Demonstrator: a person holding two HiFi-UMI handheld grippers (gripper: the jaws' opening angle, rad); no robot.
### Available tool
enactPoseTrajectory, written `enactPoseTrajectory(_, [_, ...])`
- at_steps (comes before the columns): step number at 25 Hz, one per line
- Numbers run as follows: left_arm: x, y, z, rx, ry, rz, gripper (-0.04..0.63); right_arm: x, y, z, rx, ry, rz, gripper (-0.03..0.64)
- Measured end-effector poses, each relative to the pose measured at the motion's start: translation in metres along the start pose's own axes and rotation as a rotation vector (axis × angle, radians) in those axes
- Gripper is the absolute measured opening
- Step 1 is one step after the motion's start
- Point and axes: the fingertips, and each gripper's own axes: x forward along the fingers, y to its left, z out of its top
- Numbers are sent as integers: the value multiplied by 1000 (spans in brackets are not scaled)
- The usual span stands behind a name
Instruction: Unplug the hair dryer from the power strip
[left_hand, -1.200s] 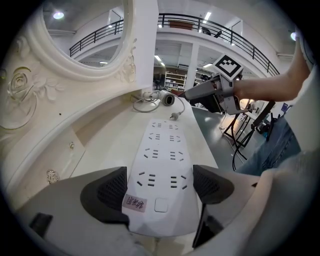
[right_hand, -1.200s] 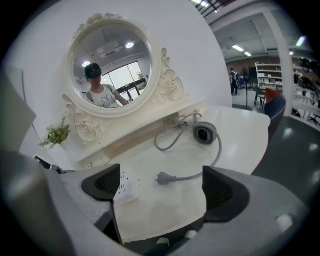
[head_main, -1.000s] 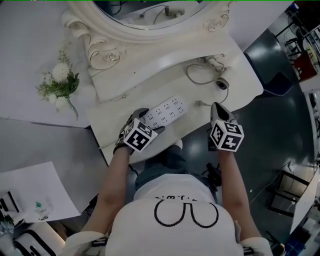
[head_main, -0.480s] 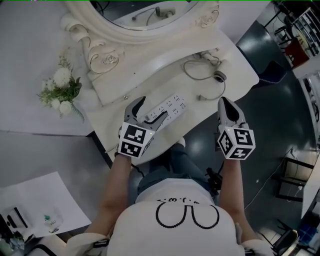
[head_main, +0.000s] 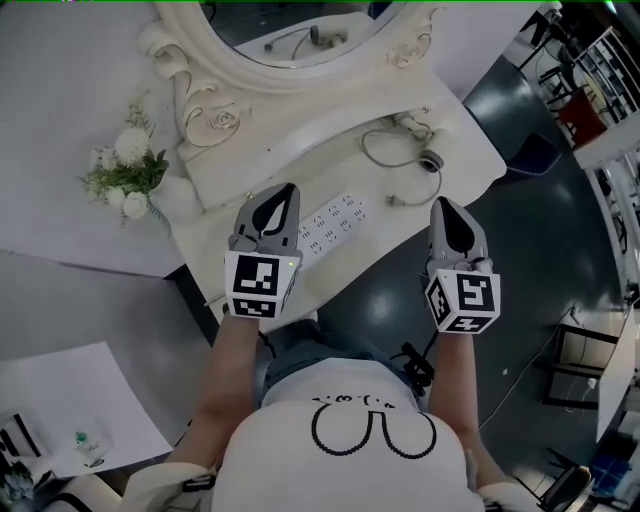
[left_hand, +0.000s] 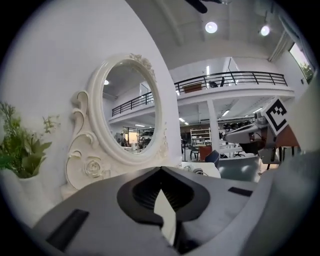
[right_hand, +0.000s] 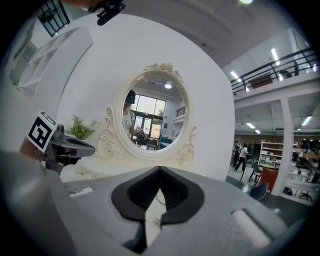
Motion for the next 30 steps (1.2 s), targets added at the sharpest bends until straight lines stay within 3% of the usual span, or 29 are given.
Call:
enactPoseTrajectory(6, [-10,-11,31,49,-94,21,-2,-20,0,13,-8,-52,0,-2])
enactPoseTrajectory(10, [-24,-22,52,41,-126,36,-2,-41,-6,22,-22,-72,-8,-2])
enactPoseTrajectory(17, [-38,-29,89,105,-179,59,-2,-59,-9,41,-15,-120,-17,-2])
enactPoseTrajectory(30, [-47,-49,117,125,-252,56,-2,-82,-18,56,-38,-159,-27,-2])
